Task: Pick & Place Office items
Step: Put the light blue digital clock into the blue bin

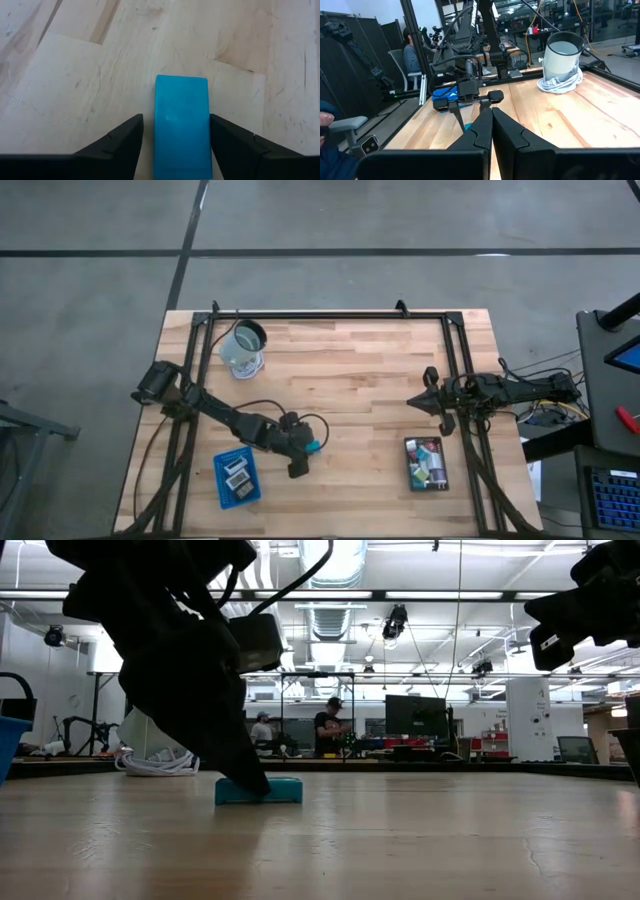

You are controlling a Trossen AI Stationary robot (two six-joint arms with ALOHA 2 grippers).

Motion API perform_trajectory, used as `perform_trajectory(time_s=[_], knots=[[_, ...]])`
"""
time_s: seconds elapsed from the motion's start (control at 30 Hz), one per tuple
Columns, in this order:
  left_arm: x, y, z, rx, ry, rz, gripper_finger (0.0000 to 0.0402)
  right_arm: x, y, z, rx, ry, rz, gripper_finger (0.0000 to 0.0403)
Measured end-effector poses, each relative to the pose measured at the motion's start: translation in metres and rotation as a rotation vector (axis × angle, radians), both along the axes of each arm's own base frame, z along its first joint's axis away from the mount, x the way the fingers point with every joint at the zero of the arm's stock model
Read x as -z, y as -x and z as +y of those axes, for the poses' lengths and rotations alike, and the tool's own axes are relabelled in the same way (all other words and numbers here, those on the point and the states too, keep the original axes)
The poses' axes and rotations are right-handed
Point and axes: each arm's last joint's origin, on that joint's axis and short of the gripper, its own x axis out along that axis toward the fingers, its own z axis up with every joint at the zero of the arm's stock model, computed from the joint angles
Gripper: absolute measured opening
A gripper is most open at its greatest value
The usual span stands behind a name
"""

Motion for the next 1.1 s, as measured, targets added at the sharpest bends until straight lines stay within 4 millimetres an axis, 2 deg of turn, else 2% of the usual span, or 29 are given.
perform_trajectory(time_s=[0.4,0.87,1.1], knots=[[0.000,0.000,0.000,0.001,0.001,-0.007,0.0157,0.000,0.000,0.000,0.000,0.000,0.000,0.0008],[-0.001,0.000,0.000,0.012,-0.023,-0.011,0.0164,0.000,0.000,0.000,0.000,0.000,0.000,0.0008],[-0.018,0.004,0.004,-0.009,-0.087,-0.027,0.0164,0.000,0.000,0.000,0.000,0.000,0.001,0.0008]])
